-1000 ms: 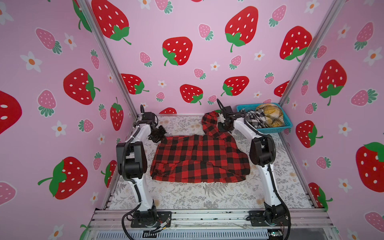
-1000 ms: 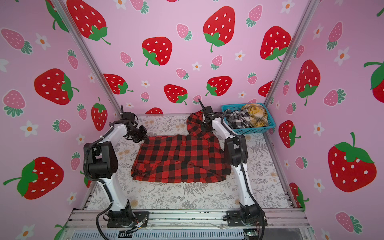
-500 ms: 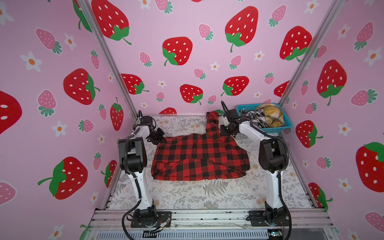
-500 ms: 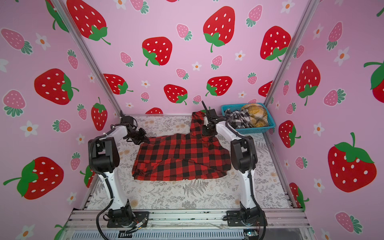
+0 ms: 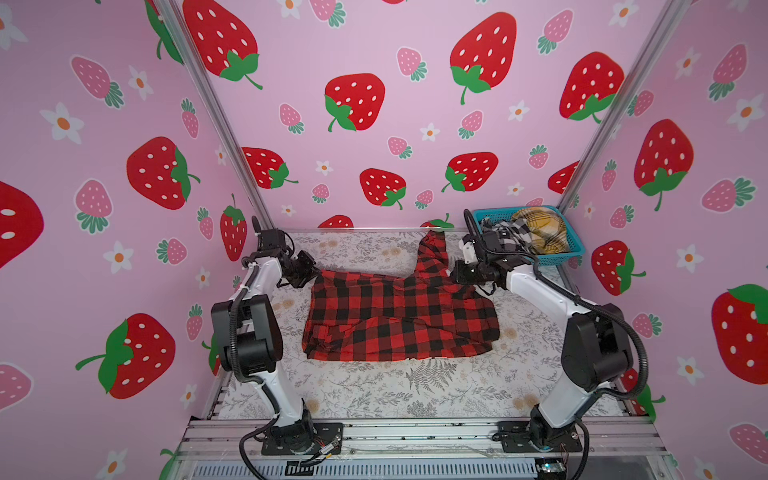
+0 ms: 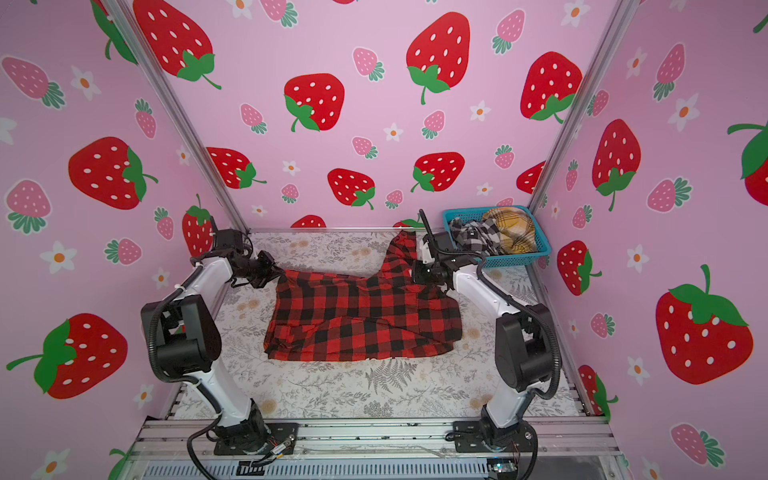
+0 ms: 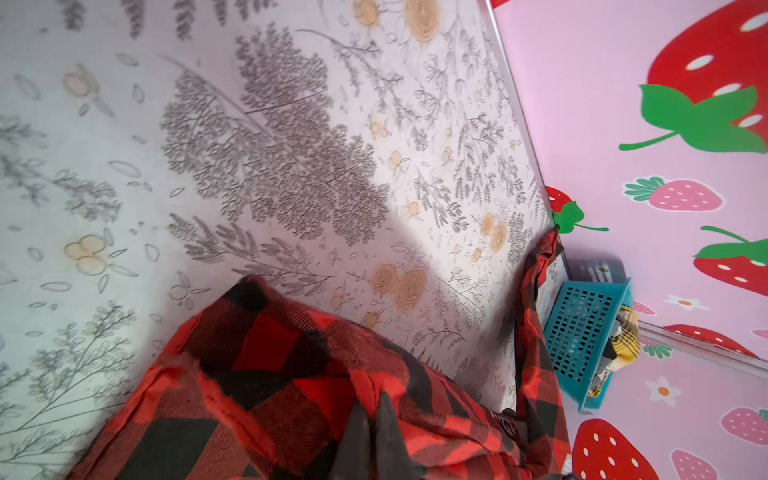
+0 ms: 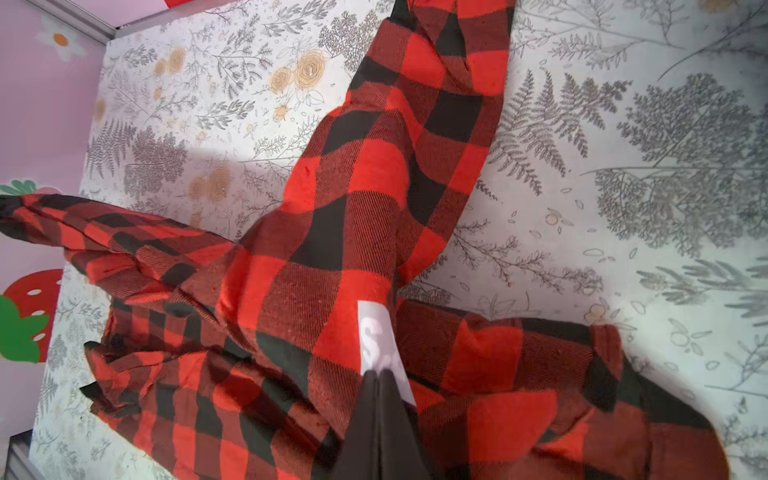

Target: Fold and stack the long sleeve shirts

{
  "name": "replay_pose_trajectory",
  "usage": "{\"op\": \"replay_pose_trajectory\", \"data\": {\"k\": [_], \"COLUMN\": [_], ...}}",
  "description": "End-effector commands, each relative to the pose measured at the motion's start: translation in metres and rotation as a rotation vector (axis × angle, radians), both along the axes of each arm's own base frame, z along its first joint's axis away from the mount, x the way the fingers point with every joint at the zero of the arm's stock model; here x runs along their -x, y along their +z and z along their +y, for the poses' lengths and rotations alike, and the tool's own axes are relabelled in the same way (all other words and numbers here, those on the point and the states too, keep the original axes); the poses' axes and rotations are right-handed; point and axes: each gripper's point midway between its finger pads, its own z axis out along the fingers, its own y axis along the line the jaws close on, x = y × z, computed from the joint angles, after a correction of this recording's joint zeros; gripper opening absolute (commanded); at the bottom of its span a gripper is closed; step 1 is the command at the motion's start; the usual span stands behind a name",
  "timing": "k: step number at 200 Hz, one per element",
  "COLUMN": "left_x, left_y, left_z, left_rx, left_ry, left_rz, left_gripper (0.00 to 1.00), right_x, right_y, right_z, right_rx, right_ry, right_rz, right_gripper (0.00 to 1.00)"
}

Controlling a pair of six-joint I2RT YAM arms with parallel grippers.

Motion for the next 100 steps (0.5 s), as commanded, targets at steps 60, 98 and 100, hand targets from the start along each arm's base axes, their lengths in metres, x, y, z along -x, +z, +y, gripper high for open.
{"op": "replay_pose_trajectory", "data": {"k": [60, 98, 100], "left_x": [0.061, 0.069, 0.070], "left_y": [-0.083, -0.074, -0.073], "left_z": [-0.004, -0.004, -0.004], "left_rx": [0.029, 0.018, 0.016], "left_ry": [0.019, 0.026, 0.025], "left_rz": [0.199, 0.185, 0.184], "left_gripper": [0.00, 0.00, 0.00], "right_x": [0.056, 0.051, 0.051], "right_y": [-0.105, -0.103, -0.103], "right_z": [-0.014, -0.014, -0.014], "right_rx": [0.041, 0.051, 0.051], "right_ry": [-0.020, -0.027, -0.028], "right_rz": [0.195, 0.191, 0.191], "right_gripper": [0.00, 0.00, 0.00]}}
